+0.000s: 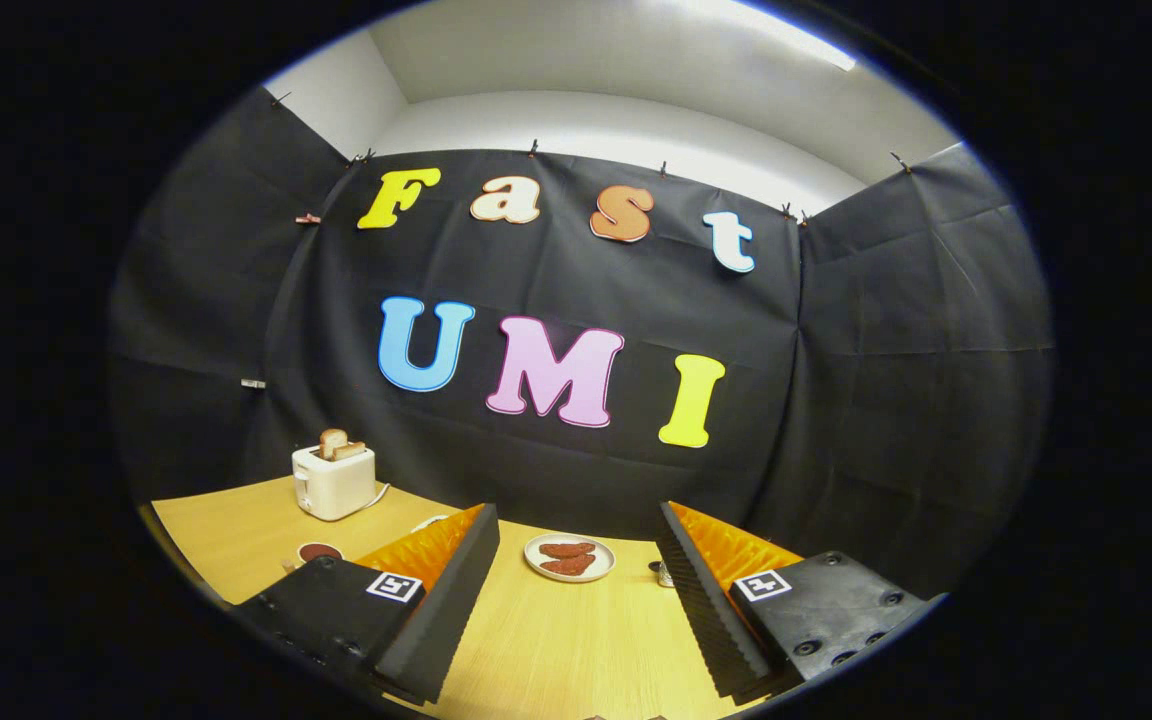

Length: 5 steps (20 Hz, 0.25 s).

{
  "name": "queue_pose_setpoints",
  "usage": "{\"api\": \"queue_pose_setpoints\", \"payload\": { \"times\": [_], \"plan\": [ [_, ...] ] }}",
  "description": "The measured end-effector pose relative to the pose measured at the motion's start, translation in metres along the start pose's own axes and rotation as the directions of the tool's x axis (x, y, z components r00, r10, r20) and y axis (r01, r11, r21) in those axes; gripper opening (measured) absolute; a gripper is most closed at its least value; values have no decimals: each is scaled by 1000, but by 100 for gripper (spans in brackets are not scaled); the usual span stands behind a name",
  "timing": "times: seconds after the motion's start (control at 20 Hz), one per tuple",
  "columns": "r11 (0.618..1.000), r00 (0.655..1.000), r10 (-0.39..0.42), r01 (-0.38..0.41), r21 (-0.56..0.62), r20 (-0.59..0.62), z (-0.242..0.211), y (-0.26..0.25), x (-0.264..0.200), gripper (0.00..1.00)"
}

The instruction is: Take the bottle from table, then pour the juice into the cup, finally place the bottle on the coaster

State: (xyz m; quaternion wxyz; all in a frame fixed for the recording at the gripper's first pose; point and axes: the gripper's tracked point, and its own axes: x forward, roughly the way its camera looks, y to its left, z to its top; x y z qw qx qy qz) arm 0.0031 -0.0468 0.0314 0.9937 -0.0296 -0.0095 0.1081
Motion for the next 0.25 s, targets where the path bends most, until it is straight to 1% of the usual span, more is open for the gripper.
{"api": "queue_pose_setpoints", "payload": {
  "times": [0.15,0.25],
  "plan": [
    [999,1000,18,-18,28,-11,1,7,-15,97],
    [999,1000,22,-21,40,-12,-2,7,-17,97]
  ]
}}
